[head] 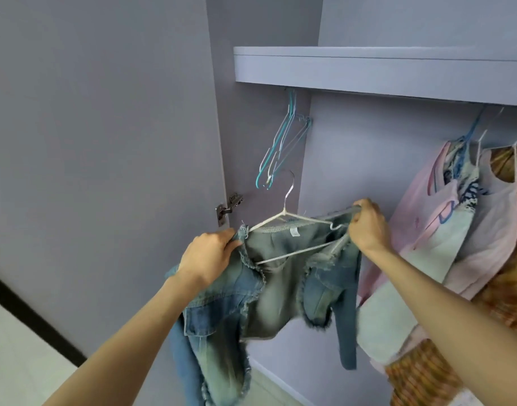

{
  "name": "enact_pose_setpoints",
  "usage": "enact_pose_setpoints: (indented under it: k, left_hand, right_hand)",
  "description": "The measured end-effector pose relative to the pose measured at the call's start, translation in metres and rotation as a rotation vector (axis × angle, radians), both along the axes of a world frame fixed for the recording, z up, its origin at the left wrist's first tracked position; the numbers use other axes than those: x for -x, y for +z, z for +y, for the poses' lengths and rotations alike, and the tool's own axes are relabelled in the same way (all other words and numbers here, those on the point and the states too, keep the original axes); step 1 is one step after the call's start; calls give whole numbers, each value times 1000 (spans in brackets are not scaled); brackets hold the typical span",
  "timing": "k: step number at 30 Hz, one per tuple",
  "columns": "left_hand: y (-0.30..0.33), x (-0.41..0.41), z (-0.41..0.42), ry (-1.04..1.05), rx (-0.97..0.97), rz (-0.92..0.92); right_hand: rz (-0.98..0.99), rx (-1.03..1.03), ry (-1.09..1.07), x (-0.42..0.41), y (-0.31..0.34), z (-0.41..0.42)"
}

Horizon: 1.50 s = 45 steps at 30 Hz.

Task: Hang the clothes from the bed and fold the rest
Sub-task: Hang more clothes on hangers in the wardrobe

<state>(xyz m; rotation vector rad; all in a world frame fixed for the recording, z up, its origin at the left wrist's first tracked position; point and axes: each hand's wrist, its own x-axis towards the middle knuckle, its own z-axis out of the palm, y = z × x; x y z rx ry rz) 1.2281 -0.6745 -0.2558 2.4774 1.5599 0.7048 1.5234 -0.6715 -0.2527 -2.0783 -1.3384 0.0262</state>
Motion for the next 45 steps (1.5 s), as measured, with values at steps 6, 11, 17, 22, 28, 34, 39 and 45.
enact_pose_setpoints:
  k: [6,11,17,22,28,34,39,45]
  left_hand:
    - [7,5,4,40,-53,17]
    - [9,11,9,148,-99,-197]
    - [7,18,8,27,-37,-199]
    - [11,26,3,-13,-39,-217]
    - [4,26,3,145,-97,-162]
    - [5,-4,4,246,-60,-281]
    - [-4,-49,-3,380,106,-305]
    - [-1,-36,12,469,127,-261]
  right_hand:
    - [-104,-162,211,-10,30,5]
    - [131,327,637,5,5,-31]
    - [-135,-24,387,-7,15,-21]
    - [-311,144,634,-9,24,-7]
    - [-270,185,652,-23,11,-31]
    - [-426,58,588,-24,10,-61]
    - [-353,-204,515,-18,14,-71]
    - [-361,-186,482,-41,16,-87]
